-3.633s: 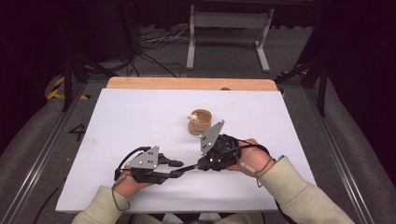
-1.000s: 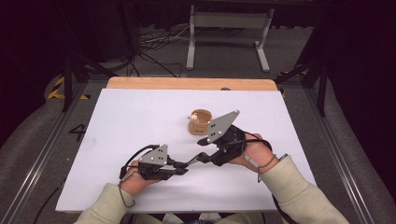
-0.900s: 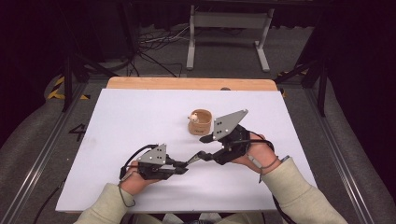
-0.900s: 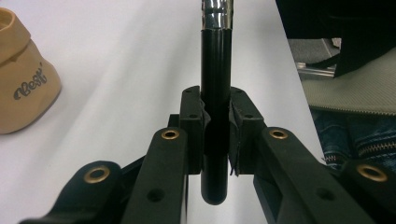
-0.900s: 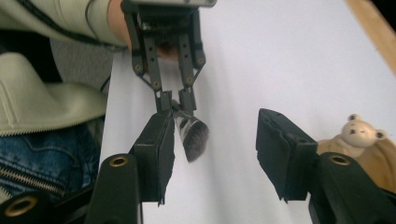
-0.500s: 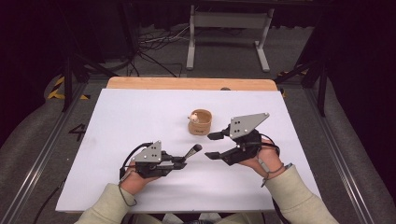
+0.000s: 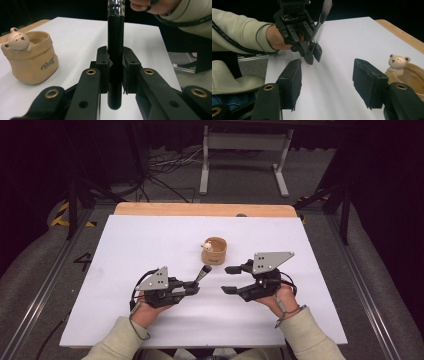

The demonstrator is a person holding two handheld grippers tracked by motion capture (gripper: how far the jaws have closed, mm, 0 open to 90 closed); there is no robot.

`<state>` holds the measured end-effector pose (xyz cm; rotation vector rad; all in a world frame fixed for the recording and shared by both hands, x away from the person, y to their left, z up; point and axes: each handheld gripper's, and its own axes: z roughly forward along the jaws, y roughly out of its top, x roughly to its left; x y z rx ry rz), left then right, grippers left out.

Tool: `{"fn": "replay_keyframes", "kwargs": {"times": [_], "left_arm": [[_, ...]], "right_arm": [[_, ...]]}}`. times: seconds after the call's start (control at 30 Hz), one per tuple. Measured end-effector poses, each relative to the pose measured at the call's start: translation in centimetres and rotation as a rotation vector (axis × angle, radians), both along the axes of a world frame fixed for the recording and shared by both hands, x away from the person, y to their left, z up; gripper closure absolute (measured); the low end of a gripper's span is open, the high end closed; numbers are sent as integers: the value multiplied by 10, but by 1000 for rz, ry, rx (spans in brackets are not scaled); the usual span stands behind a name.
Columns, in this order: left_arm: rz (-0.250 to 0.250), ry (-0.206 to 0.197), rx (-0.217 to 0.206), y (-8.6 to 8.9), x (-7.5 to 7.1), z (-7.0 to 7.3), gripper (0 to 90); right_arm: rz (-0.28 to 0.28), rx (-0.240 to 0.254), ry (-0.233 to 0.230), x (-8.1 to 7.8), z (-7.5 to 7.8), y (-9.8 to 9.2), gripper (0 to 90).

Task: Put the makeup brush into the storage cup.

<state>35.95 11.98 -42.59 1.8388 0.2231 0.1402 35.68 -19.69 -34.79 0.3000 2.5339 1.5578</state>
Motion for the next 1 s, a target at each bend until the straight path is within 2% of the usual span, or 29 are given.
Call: {"fn": "replay_keyframes", "kwargs": {"times": [0.07,0.2,0.23,0.27,0.37,0.47,0.73,1.0], "left_arm": [[10,6,-9,-1,1,0,788],[21,20,-27,-2,2,-1,788],[30,18,-34,-3,2,-1,788],[36,18,-39,-4,1,-2,788],[40,16,-44,-5,0,-1,788],[41,15,-44,-6,0,-2,788],[42,13,-21,-8,1,-2,787],[15,13,-7,-12,0,-2,786]], "right_arm": [[-8,14,0,-1,-5,-1,401],[-26,56,-31,-3,-12,-3,364],[-45,79,-34,-4,-16,-4,352],[-45,79,-34,-4,-16,-4,352],[-78,120,-51,-6,-22,-6,325],[-88,153,-56,-6,-26,-6,302],[-110,207,-77,-7,-33,-4,248],[-89,221,-83,-8,-40,9,270]]}}
